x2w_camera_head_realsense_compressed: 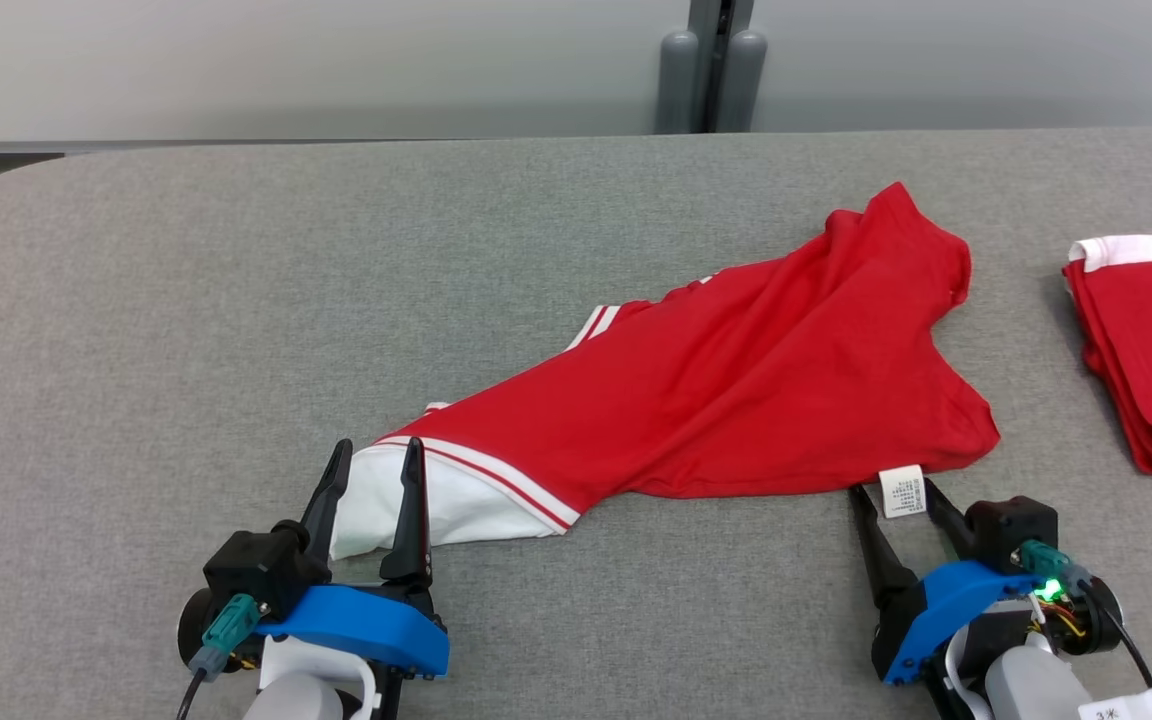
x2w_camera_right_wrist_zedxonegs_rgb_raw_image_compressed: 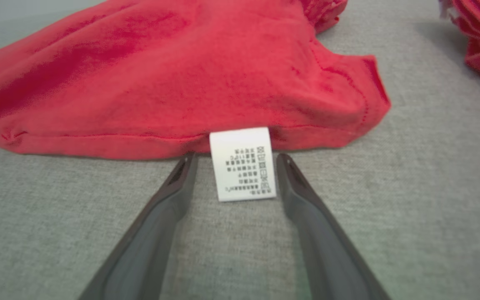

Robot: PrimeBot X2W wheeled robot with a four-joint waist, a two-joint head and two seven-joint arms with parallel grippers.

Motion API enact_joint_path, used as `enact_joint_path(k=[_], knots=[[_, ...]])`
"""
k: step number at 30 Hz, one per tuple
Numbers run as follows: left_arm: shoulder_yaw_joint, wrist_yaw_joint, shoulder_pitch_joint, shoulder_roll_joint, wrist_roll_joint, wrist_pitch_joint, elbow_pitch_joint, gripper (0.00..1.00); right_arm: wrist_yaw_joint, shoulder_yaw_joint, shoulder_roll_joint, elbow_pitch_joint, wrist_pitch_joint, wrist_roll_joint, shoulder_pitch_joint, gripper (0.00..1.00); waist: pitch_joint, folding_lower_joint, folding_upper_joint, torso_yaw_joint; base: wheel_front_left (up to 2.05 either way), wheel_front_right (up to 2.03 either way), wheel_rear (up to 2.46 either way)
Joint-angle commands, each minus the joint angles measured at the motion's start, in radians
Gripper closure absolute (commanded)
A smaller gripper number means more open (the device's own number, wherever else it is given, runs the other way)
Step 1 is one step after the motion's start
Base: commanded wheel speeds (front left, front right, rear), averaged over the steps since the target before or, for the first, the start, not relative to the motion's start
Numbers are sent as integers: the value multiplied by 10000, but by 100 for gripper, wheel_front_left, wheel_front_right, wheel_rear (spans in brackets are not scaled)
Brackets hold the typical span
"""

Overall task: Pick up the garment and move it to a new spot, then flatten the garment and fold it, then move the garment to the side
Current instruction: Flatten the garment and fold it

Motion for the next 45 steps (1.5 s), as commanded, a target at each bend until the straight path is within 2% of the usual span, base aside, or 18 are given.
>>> enact_joint_path(k=[1,2,3,5,6,7,13,22,23,25,26,27,45], knots=[[32,26,-143,9,32,-48,23,0,1,72,-72,261,110,28,-174,0,84,1,-1,113,0,0,0],[31,20,-173,0,33,-48,29,0,1,137,-131,464,176,-19,-254,6,111,1,-1,169,0,0,0],[35,18,-194,-4,34,-50,33,0,1,168,-132,629,183,-48,-282,49,130,1,-1,217,0,0,0],[81,28,-215,-3,22,-55,36,0,1,188,-94,813,53,66,-335,75,150,1,-1,263,0,0,0],[102,28,-213,7,15,-57,28,0,2,209,-84,864,-11,76,-369,100,156,1,-1,269,0,0,0],[122,38,-201,14,14,-57,14,0,2,225,-75,871,-81,83,-372,100,160,1,-1,265,0,0,0],[177,57,-78,47,31,-56,-30,0,1,291,-45,204,-213,95,-6,100,106,1,-1,49,0,0,0],[238,33,-26,82,37,-61,-80,0,1,115,17,-1936,305,246,1192,100,73,1,-1,-437,0,0,0],[234,22,-31,85,40,-61,-75,0,1,98,30,-2108,341,280,1282,91,78,1,-1,-462,0,0,0],[224,8,-55,87,48,-62,-60,0,1,-10,34,-2413,361,169,1370,61,90,1,-1,-490,0,0,0],[214,2,-79,83,53,-62,-51,0,1,-67,37,-2534,345,218,1365,35,97,1,-1,-487,0,0,0],[203,-7,-115,77,57,-62,-49,0,1,-102,44,-2616,360,286,1363,0,104,1,-1,-476,0,0,0],[260,35,-164,91,91,-64,-143,0,1,-229,56,-3168,439,677,1072,0,221,1,-1,65,0,0,0]])
